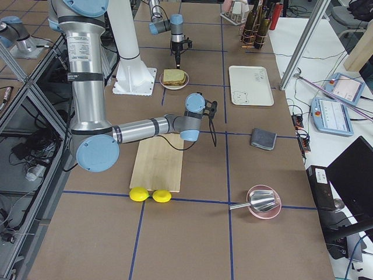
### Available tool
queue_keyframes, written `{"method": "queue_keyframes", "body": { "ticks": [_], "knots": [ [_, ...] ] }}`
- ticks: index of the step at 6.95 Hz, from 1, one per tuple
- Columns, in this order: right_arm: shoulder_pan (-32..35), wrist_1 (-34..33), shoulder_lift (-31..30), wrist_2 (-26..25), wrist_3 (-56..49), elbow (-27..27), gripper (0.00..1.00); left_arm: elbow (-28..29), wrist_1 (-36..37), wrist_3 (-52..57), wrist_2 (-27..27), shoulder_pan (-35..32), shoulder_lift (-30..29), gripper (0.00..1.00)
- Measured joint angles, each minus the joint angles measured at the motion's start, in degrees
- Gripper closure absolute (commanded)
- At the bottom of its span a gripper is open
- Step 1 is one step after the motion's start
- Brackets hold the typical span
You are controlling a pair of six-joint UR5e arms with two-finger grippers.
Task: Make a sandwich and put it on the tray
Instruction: 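Grasp the rim of the white plate with the left gripper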
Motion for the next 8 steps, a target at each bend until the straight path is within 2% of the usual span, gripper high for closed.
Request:
{"method": "queue_keyframes", "body": {
  "ticks": [8],
  "knots": [
    [0.0, 0.5, -0.1, 0.1, 0.0, 0.0, 0.0, 0.9, 0.0, -0.1, -0.2, 2.7, -0.7, 0.74]
  ]
}}
